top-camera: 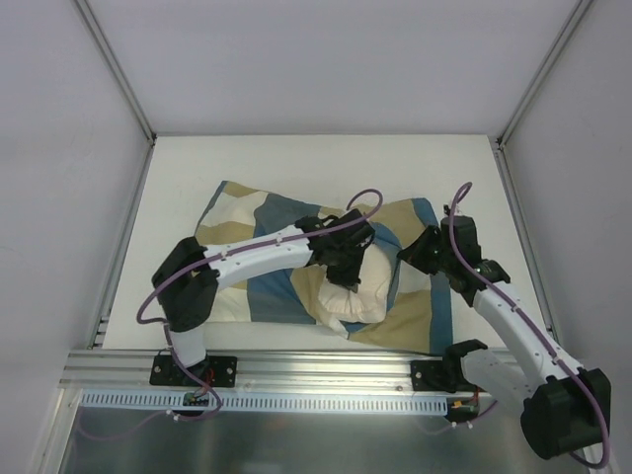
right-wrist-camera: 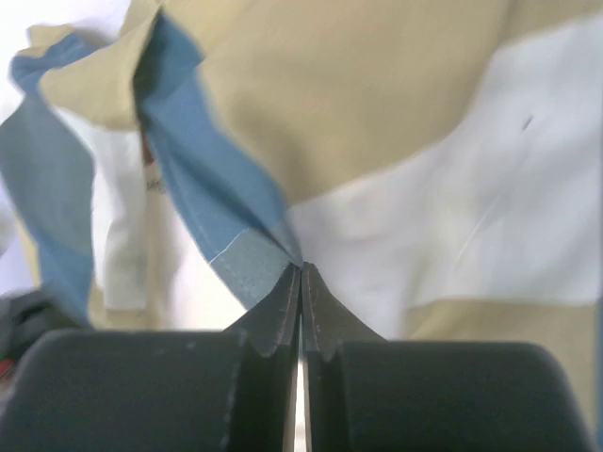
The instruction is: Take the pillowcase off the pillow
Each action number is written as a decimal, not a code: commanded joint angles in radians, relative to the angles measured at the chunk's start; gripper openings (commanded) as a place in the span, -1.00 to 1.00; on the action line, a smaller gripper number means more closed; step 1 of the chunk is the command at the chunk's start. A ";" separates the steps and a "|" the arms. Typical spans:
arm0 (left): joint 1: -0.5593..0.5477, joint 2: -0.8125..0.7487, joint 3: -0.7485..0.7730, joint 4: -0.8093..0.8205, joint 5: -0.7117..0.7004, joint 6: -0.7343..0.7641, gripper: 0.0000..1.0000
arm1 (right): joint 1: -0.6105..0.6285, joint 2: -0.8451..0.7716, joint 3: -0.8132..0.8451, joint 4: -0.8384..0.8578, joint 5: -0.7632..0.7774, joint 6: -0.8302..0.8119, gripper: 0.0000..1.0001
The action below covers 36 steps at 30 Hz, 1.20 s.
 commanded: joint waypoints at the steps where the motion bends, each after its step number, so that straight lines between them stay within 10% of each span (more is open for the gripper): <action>1: 0.012 -0.189 -0.114 0.051 0.052 0.030 -1.00 | -0.035 0.081 0.077 -0.007 0.045 -0.060 -0.99; 36: 0.009 -0.482 -0.420 0.122 0.198 0.016 -1.00 | -0.166 0.432 0.392 0.037 0.045 -0.080 -0.99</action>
